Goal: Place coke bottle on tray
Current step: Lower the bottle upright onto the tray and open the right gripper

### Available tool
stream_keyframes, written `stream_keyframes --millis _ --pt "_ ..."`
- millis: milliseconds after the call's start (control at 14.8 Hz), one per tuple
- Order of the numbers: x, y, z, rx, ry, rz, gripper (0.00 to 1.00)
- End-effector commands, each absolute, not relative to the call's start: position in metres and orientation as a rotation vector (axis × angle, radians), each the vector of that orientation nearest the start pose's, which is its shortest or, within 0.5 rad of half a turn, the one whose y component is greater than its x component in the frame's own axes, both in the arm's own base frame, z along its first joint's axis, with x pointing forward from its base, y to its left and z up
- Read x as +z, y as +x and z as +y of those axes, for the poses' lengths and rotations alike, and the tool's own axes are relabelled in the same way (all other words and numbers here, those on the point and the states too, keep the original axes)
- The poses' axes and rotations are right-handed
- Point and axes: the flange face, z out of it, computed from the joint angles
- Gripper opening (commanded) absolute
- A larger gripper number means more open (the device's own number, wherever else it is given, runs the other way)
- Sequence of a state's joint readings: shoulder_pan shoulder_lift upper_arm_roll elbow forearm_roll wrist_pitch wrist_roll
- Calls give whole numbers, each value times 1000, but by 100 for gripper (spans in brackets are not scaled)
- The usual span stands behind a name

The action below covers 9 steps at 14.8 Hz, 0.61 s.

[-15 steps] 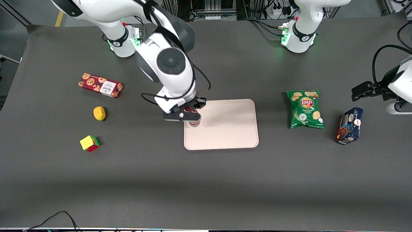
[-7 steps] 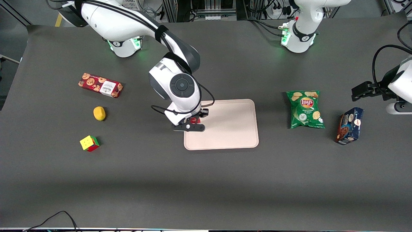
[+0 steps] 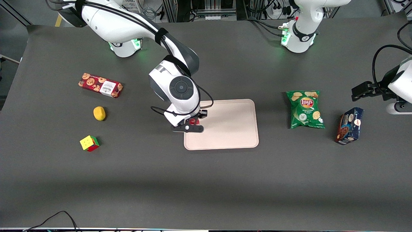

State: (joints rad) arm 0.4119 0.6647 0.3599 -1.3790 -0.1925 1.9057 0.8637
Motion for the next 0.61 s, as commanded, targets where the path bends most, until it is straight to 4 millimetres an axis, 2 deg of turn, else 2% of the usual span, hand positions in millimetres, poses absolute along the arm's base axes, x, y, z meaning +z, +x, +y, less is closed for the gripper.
stream_keyframes --millis 0,68,135,203,270,405,541 --pt "335 553 447 107 -3177 137 49" --pt "330 551 446 106 -3176 135 57" --pt "328 551 446 99 -3172 137 70" --pt "328 551 446 97 -3171 139 95" --pt "331 552 447 93 -3167 143 100" --pt "346 555 442 74 -3152 176 100" --pt "392 571 412 13 -3124 234 100"
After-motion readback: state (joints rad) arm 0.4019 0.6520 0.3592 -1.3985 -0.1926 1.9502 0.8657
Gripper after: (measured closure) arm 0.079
